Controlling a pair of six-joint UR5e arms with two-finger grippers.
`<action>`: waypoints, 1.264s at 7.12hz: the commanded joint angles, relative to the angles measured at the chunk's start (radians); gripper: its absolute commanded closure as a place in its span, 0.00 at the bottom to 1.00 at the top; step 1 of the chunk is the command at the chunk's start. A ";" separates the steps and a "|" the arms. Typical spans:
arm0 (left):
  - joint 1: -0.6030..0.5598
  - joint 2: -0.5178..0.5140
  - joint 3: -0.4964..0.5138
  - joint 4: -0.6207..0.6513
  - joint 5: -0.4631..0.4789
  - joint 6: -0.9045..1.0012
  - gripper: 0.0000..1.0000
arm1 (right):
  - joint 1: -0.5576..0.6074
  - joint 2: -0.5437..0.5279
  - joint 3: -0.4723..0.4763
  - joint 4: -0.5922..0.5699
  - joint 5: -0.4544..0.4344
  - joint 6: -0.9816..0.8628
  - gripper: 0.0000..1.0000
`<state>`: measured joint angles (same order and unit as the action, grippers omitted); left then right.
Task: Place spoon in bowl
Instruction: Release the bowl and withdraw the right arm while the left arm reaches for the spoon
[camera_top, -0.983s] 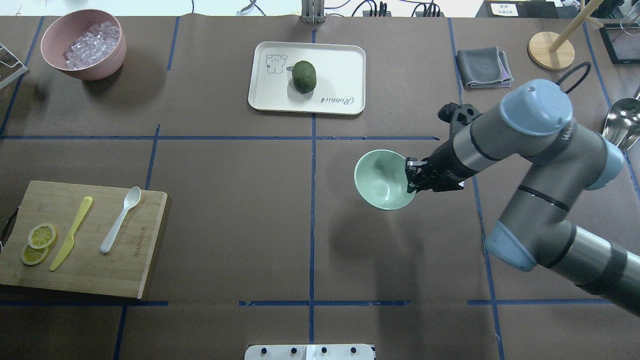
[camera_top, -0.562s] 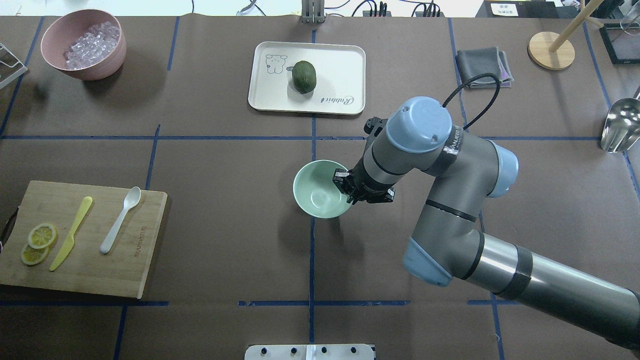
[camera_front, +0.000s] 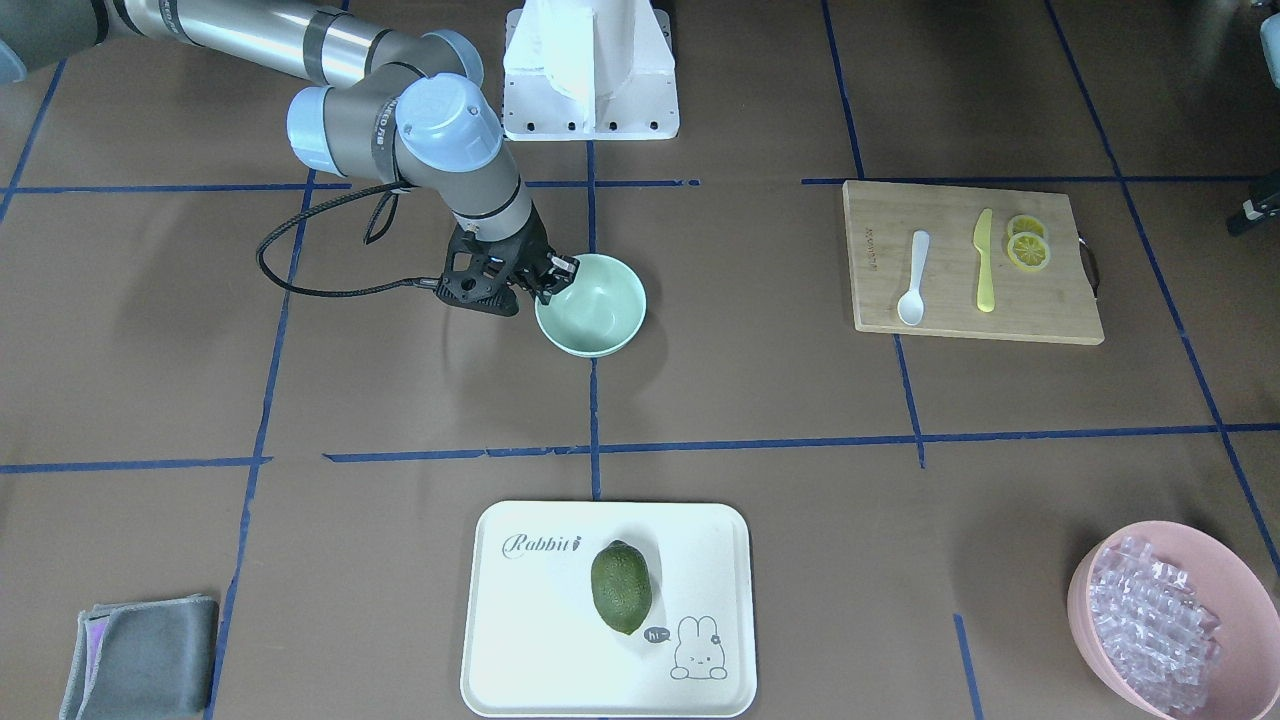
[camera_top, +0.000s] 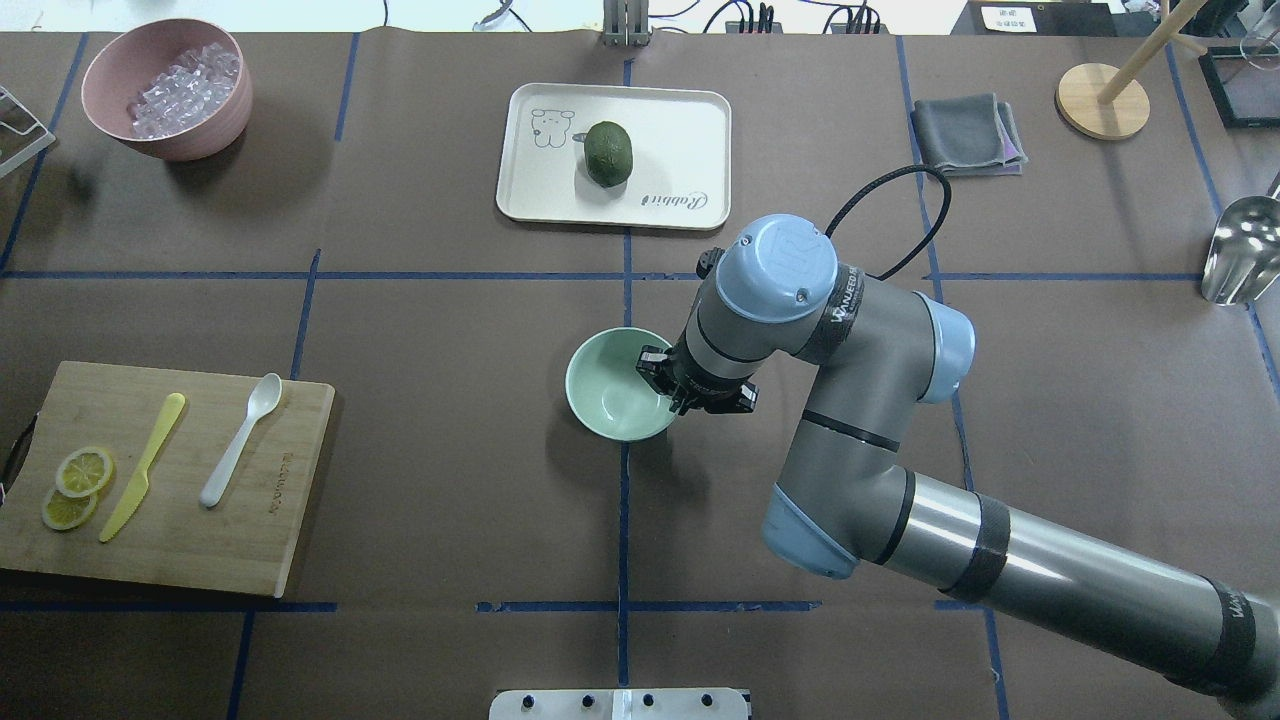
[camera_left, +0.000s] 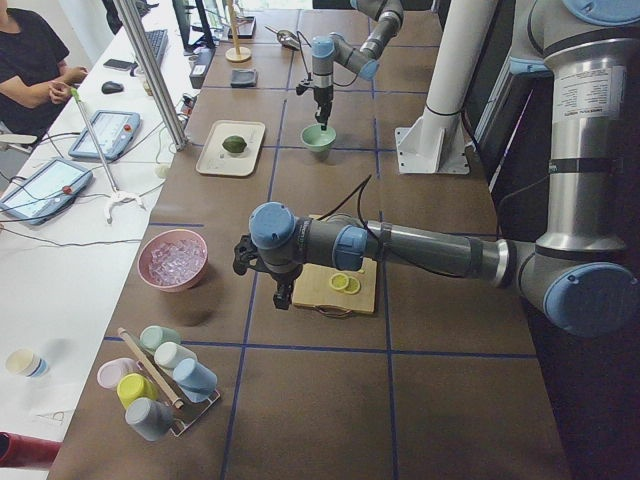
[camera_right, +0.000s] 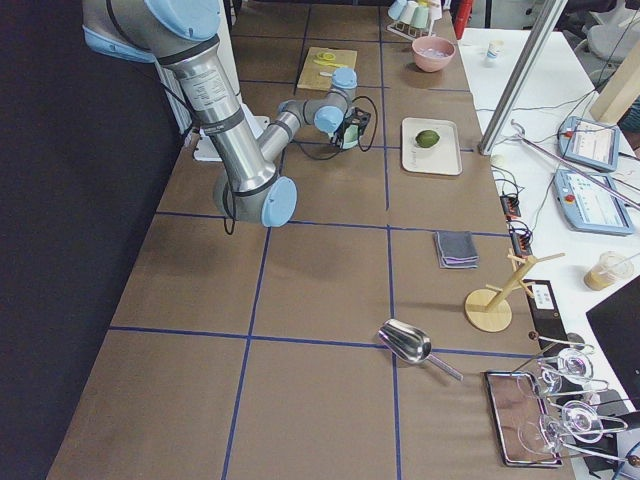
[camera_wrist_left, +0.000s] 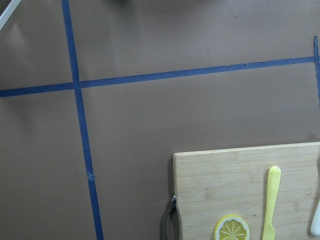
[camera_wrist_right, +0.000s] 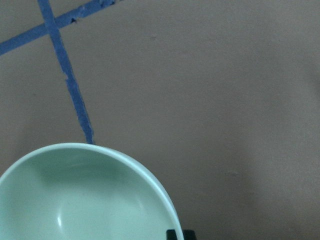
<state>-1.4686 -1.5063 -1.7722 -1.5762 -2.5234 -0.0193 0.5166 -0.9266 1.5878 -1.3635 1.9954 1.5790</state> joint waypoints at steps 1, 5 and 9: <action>0.019 -0.003 -0.001 -0.007 0.000 -0.001 0.00 | -0.004 0.002 -0.003 0.000 -0.004 -0.002 0.48; 0.246 -0.066 -0.084 -0.132 0.044 -0.282 0.00 | 0.057 -0.190 0.294 -0.006 0.016 -0.010 0.00; 0.650 -0.114 -0.085 -0.349 0.394 -0.541 0.00 | 0.556 -0.608 0.475 -0.003 0.374 -0.371 0.00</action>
<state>-0.9188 -1.6103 -1.8583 -1.9074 -2.2221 -0.5281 0.8992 -1.4080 2.0429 -1.3682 2.2442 1.3944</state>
